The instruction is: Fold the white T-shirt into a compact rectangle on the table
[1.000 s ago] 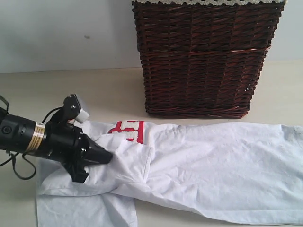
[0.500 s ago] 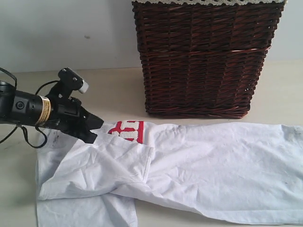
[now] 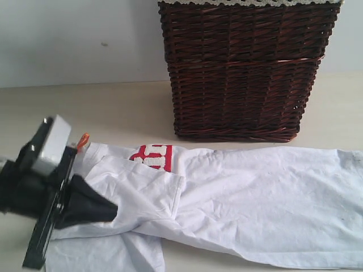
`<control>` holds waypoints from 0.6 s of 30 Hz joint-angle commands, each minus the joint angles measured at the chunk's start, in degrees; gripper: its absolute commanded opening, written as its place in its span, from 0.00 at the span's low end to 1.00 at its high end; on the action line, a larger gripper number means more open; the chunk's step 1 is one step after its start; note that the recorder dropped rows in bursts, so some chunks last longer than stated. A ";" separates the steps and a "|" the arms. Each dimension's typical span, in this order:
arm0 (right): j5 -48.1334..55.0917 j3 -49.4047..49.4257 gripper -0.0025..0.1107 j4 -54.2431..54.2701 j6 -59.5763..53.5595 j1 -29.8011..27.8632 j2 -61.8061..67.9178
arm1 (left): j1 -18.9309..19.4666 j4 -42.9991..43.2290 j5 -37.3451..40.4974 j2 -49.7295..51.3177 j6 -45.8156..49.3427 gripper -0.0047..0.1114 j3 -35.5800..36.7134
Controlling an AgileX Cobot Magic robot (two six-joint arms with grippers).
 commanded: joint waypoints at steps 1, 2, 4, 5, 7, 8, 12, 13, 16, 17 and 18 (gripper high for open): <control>-0.74 0.30 0.08 0.08 -0.20 0.19 -0.35 | 0.14 -0.15 10.09 -0.15 16.57 0.21 7.68; -0.74 0.30 0.08 0.08 -0.20 0.19 -0.35 | 0.14 -0.15 12.22 -0.26 19.02 0.24 8.98; -0.74 0.30 0.08 0.08 -0.20 0.19 -0.35 | 0.14 -0.15 15.52 -0.26 22.20 0.26 10.69; -0.74 0.30 0.08 0.08 -0.20 0.19 -0.35 | 0.14 -0.15 16.81 -0.26 23.45 0.26 11.39; -0.74 0.30 0.08 0.08 -0.06 0.19 -0.35 | 0.14 -0.15 17.96 -0.26 25.45 0.26 12.23; -0.74 0.30 0.08 0.08 -0.06 0.19 -0.35 | 0.14 -0.15 17.96 -0.26 25.99 0.26 12.73; -0.74 0.30 0.08 0.08 -0.08 0.19 -0.35 | 0.14 -0.15 18.13 -0.26 26.16 0.26 14.09; -0.74 0.30 0.08 0.08 -0.19 0.19 -0.35 | 0.14 -0.15 18.29 -0.26 26.16 0.26 14.23; -0.74 0.30 0.08 0.08 -0.19 0.19 -0.35 | 0.14 -0.15 19.81 -0.26 26.16 0.26 14.33; -0.74 0.30 0.08 0.08 -0.19 0.19 -0.35 | 0.14 -0.15 20.32 -0.26 26.16 0.26 14.33; -0.74 0.30 0.08 0.08 -0.19 0.19 -0.35 | 0.14 -0.15 20.72 -0.26 26.16 0.26 14.33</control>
